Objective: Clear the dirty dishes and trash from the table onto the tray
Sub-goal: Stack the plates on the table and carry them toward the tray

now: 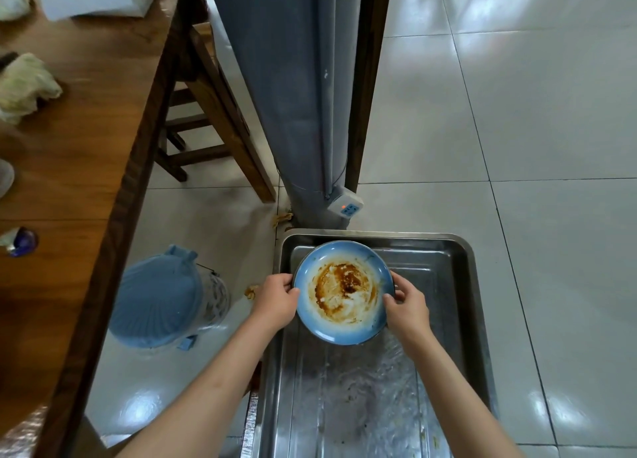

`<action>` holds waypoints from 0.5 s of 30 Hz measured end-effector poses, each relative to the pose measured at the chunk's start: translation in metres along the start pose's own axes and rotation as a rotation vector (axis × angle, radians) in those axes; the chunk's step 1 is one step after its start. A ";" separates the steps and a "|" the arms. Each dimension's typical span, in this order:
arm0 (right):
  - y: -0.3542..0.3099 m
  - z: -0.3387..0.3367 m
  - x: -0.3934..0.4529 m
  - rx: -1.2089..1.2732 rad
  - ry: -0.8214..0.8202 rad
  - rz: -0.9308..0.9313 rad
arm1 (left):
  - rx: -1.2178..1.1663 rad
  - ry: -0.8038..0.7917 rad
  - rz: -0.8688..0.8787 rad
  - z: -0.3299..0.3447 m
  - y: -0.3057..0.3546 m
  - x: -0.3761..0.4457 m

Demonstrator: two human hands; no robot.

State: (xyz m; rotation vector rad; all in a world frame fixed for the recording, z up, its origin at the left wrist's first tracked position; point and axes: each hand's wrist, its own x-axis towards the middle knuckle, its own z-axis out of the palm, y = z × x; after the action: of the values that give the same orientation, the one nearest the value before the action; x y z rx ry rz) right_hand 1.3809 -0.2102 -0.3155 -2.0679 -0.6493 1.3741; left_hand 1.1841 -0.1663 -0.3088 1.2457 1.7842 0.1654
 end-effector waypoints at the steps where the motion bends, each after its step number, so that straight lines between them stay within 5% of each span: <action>1: 0.000 0.000 0.000 0.002 -0.001 0.004 | 0.012 0.010 0.002 0.001 0.000 0.000; 15: -0.003 0.000 0.000 0.002 -0.003 0.075 | 0.023 0.003 0.002 -0.003 0.004 0.001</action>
State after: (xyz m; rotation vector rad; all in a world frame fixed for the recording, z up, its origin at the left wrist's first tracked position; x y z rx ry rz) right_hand 1.3803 -0.2080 -0.3137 -2.1078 -0.5764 1.4193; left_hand 1.1847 -0.1622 -0.3057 1.2642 1.7917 0.1486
